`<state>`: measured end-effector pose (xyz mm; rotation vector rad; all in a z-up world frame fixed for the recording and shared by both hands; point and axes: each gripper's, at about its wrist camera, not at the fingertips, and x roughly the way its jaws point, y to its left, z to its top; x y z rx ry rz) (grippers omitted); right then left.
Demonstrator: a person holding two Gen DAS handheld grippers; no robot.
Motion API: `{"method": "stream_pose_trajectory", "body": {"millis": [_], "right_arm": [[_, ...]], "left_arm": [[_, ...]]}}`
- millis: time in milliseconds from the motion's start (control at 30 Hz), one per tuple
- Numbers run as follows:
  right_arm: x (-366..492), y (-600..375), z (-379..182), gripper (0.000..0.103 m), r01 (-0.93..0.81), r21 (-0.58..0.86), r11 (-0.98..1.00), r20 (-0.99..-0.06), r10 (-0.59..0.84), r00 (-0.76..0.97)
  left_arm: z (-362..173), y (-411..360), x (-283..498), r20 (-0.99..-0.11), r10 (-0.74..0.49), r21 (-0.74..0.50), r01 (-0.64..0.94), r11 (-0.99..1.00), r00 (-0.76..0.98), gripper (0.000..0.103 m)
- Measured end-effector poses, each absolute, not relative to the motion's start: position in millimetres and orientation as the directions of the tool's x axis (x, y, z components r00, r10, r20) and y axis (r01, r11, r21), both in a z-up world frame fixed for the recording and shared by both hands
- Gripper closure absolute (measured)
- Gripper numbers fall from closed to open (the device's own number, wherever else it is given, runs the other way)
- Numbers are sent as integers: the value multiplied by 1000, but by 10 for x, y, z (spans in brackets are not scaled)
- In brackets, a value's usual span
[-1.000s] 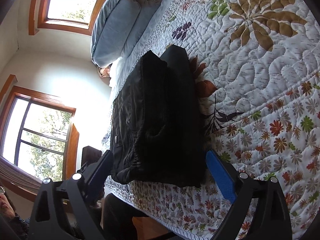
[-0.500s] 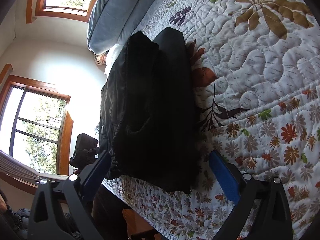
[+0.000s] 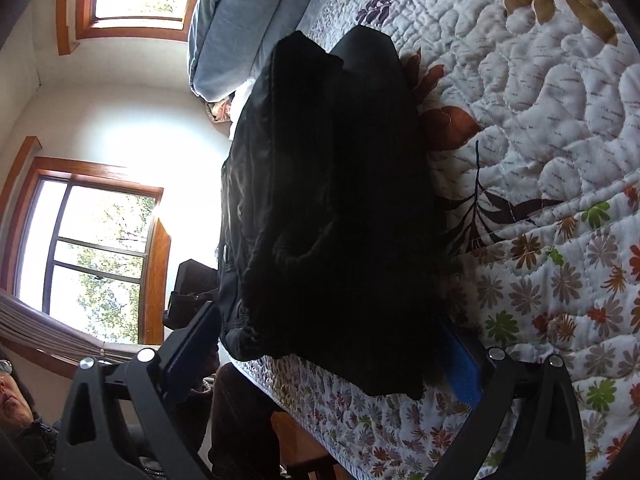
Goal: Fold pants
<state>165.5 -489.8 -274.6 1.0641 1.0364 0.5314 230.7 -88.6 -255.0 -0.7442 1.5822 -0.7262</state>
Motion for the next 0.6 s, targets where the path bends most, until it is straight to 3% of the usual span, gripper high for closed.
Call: {"method": "stream_pose_trajectory", "body": {"millis": [300,600], "right_arm": [[1819,-4700,-2555,3,10,891,453,-409,795,447],[2033,-4698,-2715,3,113,910,400,-404,787,467]], "left_arm": [[-2395,-921,2293,-582,-806,-808,-31,588,-109,3],[-2539,-1006,2357,-574,-810,-803,-108,586,-123,3]]}}
